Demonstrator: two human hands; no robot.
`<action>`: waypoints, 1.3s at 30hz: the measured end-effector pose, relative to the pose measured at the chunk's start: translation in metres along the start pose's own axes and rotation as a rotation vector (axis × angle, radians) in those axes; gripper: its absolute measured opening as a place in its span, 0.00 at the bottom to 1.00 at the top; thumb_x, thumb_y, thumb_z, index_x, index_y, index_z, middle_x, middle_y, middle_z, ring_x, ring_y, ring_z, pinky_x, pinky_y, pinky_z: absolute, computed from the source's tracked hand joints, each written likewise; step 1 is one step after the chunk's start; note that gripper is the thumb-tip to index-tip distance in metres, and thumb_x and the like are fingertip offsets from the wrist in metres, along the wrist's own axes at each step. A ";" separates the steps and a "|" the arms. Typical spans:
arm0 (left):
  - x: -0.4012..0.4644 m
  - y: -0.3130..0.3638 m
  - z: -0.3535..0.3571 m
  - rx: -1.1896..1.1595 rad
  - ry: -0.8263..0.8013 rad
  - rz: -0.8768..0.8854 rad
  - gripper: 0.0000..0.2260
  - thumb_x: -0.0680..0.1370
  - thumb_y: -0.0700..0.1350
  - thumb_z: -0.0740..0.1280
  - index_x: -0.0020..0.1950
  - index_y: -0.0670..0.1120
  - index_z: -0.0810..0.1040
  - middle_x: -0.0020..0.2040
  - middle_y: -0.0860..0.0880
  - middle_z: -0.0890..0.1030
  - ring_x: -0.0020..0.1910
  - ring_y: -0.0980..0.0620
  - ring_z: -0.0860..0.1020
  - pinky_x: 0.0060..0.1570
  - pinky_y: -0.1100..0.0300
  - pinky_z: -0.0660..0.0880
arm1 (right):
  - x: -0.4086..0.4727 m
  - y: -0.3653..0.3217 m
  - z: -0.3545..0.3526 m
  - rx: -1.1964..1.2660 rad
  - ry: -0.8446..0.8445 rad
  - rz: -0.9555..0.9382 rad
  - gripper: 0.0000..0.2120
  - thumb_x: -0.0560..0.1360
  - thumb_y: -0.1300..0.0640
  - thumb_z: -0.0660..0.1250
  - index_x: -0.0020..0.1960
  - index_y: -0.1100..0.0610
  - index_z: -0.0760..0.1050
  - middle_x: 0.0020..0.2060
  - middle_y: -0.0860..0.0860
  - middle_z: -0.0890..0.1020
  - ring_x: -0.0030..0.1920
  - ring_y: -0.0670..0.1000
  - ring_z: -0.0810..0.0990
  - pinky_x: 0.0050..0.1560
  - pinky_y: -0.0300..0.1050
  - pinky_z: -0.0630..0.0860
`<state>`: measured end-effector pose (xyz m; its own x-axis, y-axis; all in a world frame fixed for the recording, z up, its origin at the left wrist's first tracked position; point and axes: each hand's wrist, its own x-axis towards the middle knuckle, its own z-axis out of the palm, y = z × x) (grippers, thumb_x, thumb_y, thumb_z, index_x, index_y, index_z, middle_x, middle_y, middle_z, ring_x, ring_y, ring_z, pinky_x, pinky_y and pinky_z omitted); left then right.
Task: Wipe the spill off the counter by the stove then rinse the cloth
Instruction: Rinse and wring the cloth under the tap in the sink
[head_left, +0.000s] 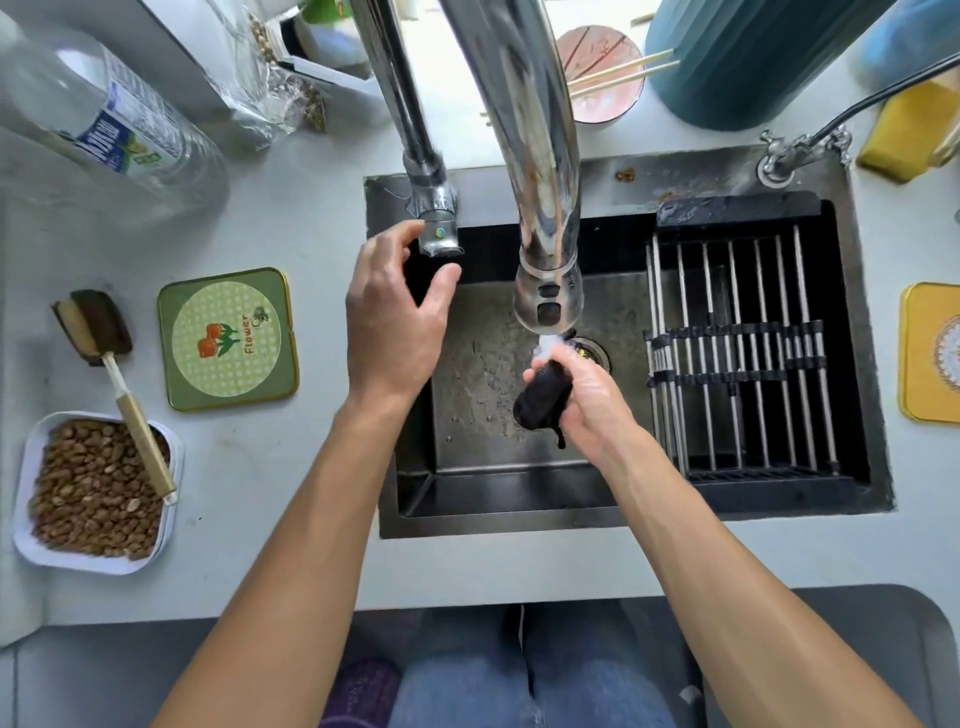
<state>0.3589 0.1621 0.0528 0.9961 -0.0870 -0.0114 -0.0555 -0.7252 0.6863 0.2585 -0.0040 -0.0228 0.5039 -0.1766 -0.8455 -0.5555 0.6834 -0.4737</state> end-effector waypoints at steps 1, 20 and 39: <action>0.008 0.002 0.000 0.057 -0.049 0.079 0.16 0.83 0.47 0.72 0.70 0.47 0.81 0.65 0.47 0.83 0.64 0.51 0.81 0.66 0.60 0.76 | 0.000 -0.001 -0.001 -0.017 -0.001 -0.010 0.07 0.83 0.59 0.67 0.47 0.61 0.76 0.41 0.57 0.80 0.40 0.52 0.80 0.53 0.47 0.77; 0.027 0.013 0.007 -0.031 0.100 0.107 0.11 0.83 0.44 0.69 0.65 0.44 0.83 0.58 0.47 0.84 0.56 0.53 0.80 0.62 0.64 0.76 | -0.003 -0.007 -0.008 -0.020 0.020 -0.011 0.07 0.81 0.60 0.70 0.56 0.60 0.74 0.38 0.50 0.82 0.40 0.50 0.82 0.48 0.45 0.80; -0.056 -0.008 0.071 -0.061 -0.697 -0.233 0.10 0.79 0.50 0.72 0.60 0.52 0.83 0.45 0.56 0.85 0.48 0.53 0.83 0.42 0.65 0.73 | -0.047 -0.032 -0.029 -0.612 -0.325 -0.043 0.15 0.84 0.46 0.64 0.66 0.50 0.80 0.61 0.48 0.87 0.63 0.47 0.84 0.72 0.51 0.75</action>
<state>0.2984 0.1244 -0.0036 0.7064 -0.3638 -0.6072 0.1767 -0.7400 0.6489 0.2331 -0.0379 0.0246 0.6535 0.0917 -0.7514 -0.7554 0.1415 -0.6398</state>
